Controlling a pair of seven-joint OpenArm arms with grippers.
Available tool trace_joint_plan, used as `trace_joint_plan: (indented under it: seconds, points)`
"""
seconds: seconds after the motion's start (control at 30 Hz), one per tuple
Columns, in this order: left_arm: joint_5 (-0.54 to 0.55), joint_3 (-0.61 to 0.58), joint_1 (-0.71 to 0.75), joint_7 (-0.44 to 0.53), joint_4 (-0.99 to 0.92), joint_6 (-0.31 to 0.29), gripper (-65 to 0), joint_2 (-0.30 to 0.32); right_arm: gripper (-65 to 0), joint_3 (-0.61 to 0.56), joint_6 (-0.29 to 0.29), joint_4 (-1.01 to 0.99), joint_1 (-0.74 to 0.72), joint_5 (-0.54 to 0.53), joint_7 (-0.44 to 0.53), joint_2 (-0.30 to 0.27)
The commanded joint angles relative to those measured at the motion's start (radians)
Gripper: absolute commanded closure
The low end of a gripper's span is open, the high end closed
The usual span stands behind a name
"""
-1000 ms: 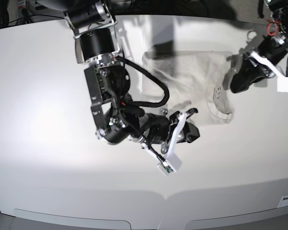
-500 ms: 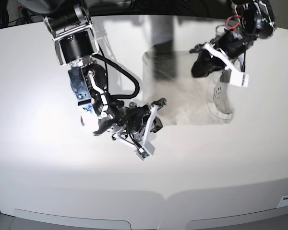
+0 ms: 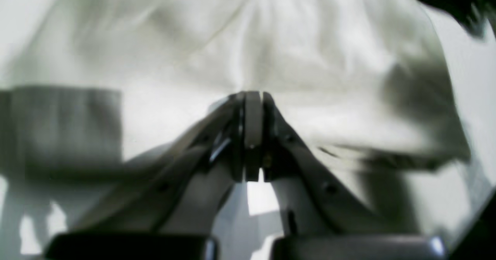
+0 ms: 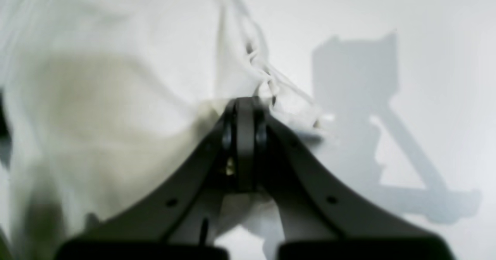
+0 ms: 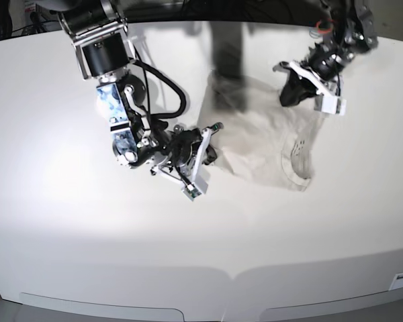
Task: Fold the T-shirt properly
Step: 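Lift the folded bundle with both grippers and shift it toward the left gripper, then lay the bundle flat and open both grippers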
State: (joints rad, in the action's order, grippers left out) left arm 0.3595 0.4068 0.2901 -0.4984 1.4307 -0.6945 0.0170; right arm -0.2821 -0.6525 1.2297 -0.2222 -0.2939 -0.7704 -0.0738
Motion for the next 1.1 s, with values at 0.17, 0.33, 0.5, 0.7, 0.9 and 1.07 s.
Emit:
trace_joint_plan:
  seconds: [0.17,0.33,0.5,0.7,0.9,1.07]
  points:
    - [-0.087,0.012,-0.064,-0.046,-0.058,0.124,0.0,0.127,0.0,0.000,-0.040,0.076,0.092,0.003,-0.016,-0.012]
    - [-0.091,0.012,-0.142,-0.046,-0.101,0.153,0.0,0.169,0.0,0.000,-0.040,0.167,0.181,-0.003,-0.015,0.002]
    - [-0.101,0.012,-0.210,-0.043,-0.148,0.153,0.0,0.189,0.0,-0.002,-0.045,0.247,0.270,-0.004,-0.014,0.031]
    - [-0.117,0.011,-0.270,-0.026,-0.193,0.152,0.0,0.195,0.0,-0.040,-0.046,0.285,0.332,0.000,-0.006,0.077]
    - [-0.150,0.011,-0.285,-0.013,-0.193,0.153,0.0,0.209,0.0,-0.108,-0.045,0.285,0.336,0.000,0.011,0.082]
    - [-0.121,0.011,-0.284,-0.001,-0.187,0.152,0.0,0.246,0.0,-0.110,-0.019,0.309,0.337,0.006,0.022,0.079]
